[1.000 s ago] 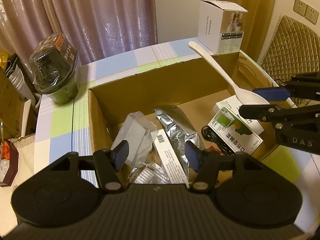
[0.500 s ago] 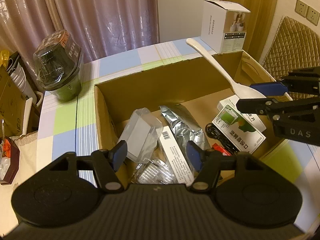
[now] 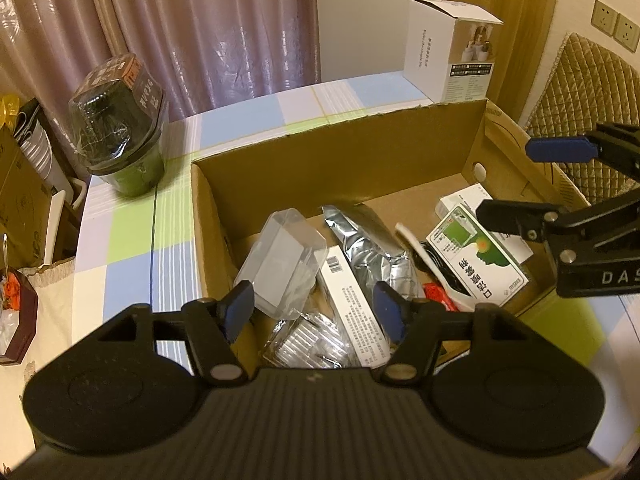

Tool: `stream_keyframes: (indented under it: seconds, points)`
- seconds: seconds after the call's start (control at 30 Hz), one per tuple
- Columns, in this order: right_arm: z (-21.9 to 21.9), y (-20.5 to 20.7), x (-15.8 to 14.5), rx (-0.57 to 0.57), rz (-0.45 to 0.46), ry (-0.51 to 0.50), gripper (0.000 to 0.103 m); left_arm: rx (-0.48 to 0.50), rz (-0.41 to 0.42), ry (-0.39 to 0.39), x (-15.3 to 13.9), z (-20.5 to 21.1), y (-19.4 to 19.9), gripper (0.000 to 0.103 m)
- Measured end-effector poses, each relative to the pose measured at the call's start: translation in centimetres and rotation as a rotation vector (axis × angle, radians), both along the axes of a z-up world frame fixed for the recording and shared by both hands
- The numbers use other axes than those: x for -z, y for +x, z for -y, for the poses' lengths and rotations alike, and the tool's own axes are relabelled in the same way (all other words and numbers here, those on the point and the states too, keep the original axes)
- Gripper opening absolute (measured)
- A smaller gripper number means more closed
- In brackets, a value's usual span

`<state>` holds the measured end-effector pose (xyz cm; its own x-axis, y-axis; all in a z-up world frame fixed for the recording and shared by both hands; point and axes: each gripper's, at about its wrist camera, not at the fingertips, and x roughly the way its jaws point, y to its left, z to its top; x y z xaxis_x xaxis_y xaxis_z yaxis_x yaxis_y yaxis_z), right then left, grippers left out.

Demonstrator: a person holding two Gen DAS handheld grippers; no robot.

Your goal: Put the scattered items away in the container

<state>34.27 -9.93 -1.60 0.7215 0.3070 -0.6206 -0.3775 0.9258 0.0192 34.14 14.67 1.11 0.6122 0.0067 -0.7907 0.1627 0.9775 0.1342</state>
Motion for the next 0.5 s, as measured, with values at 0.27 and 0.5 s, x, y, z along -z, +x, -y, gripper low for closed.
stream_keyframes:
  seconds: [0.27, 0.5]
  points:
    - [0.51, -0.43, -0.50, 0.011, -0.006, 0.009, 0.088, 0.005, 0.003, 0.006, -0.33, 0.29, -0.31, 0.066]
    - [1.06, -1.03, -0.92, 0.031, -0.007, -0.005, 0.088, 0.001, 0.013, 0.014, -0.81, 0.38, -0.51, 0.082]
